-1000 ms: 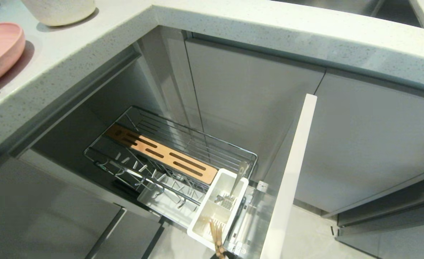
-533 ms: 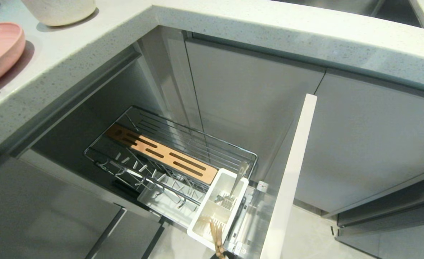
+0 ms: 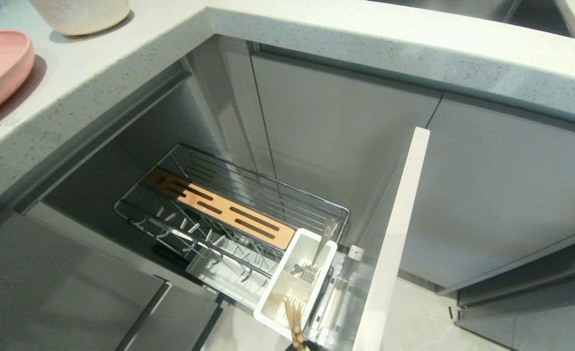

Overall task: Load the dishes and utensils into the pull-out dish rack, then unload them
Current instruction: Pick up the chopsticks and place it in the cupboard

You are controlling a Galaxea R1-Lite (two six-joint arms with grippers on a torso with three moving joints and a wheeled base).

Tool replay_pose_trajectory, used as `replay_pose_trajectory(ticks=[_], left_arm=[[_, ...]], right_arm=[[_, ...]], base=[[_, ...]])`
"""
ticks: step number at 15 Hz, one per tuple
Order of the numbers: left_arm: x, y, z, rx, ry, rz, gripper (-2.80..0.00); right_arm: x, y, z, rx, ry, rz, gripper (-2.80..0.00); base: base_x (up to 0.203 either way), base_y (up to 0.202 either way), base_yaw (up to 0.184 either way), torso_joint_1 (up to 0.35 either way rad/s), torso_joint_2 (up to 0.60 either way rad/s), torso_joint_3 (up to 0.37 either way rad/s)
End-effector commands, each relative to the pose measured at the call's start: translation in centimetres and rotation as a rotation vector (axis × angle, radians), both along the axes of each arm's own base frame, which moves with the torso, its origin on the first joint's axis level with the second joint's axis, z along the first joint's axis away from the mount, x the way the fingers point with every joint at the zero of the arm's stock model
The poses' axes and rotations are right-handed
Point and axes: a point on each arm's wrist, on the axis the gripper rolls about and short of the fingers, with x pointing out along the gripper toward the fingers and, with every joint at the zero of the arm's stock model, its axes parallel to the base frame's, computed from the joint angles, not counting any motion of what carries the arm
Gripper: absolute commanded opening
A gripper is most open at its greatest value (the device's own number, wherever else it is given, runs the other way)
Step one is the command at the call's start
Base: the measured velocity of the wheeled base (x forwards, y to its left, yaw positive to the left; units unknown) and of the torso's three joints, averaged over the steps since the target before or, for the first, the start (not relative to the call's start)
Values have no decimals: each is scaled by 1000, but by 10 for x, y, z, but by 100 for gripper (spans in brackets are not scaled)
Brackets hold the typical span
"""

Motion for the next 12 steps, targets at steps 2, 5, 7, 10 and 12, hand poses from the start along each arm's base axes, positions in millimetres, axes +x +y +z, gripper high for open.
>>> replay_pose_trajectory(ticks=[2, 5, 7, 10, 12], left_arm=[[11, -2, -4, 2, 34, 2, 0], [15, -3, -4, 0, 39, -2, 0], [16, -3, -4, 0, 39, -5, 0], [17, -4, -5, 0, 41, -8, 0], [17, -4, -5, -1, 41, -7, 0]], right_arm=[[0, 0, 0, 0, 2, 0, -280], [0, 0, 0, 0, 2, 0, -280], [0, 0, 0, 0, 2, 0, -280], [0, 0, 0, 0, 2, 0, -280], [0, 0, 0, 0, 2, 0, -280]], base=[[0, 0, 0, 0, 0, 0], [0, 0, 0, 0, 0, 0], [0, 0, 0, 0, 0, 0], [0, 0, 0, 0, 0, 0], [0, 0, 0, 0, 0, 0]])
